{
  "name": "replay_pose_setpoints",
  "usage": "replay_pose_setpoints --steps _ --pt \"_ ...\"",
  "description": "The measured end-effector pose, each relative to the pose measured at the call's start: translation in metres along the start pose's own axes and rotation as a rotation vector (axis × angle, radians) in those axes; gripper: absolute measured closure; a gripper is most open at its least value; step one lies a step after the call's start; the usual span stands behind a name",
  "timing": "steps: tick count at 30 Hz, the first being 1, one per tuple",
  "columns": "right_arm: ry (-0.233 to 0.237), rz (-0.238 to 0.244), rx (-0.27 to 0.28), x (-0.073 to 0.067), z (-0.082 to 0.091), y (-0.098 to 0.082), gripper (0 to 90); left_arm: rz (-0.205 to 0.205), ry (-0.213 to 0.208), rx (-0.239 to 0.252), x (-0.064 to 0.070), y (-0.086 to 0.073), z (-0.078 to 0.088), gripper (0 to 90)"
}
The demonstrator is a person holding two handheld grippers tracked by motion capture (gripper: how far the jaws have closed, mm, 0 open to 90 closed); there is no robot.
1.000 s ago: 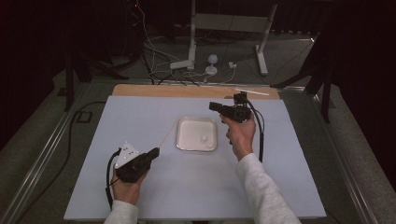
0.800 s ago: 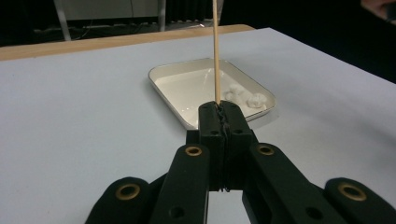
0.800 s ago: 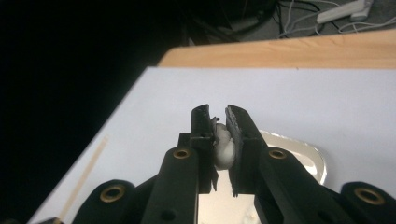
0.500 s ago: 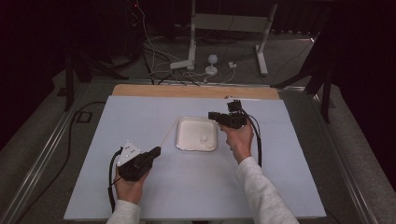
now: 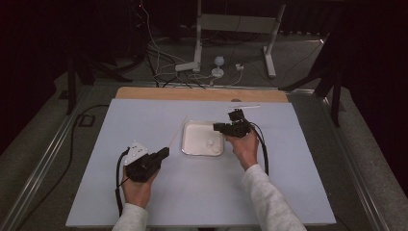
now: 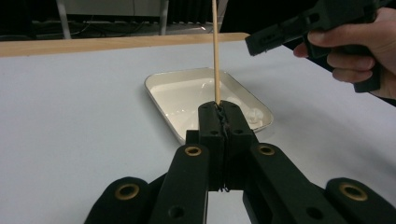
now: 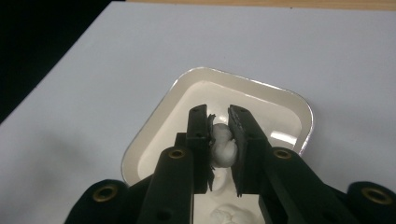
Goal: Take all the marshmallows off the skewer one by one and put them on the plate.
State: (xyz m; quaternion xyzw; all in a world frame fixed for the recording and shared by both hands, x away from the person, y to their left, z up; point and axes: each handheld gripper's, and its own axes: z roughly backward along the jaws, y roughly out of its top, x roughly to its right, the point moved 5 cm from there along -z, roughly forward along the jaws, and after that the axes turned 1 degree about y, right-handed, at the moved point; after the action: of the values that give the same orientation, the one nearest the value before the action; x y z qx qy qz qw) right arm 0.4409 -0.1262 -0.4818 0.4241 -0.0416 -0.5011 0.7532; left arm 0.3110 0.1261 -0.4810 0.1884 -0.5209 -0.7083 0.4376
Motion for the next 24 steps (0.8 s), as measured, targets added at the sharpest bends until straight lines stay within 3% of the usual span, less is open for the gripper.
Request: replay_pose_setpoints --steps 6,11,15,20,24 --pt "-0.024 -0.005 -0.039 0.003 -0.011 -0.006 76.5 0.018 -0.007 0.001 0.0 0.003 -0.007 90.0" --pt "-0.042 -0.019 -0.041 0.006 -0.012 -0.006 52.0 0.027 -0.011 -0.012 0.002 0.002 -0.014 90.0" --pt "-0.046 -0.008 -0.049 0.004 -0.012 -0.01 37.6 0.028 -0.017 -0.014 0.007 0.002 -0.018 90.0" --pt "-0.001 -0.007 -0.008 -0.004 -0.006 -0.012 16.9 0.034 -0.015 -0.009 0.009 0.008 -0.022 90.0" --pt "0.034 0.029 0.007 -0.015 -0.002 -0.016 9.0 0.044 -0.007 -0.012 0.009 0.012 -0.026 90.0"
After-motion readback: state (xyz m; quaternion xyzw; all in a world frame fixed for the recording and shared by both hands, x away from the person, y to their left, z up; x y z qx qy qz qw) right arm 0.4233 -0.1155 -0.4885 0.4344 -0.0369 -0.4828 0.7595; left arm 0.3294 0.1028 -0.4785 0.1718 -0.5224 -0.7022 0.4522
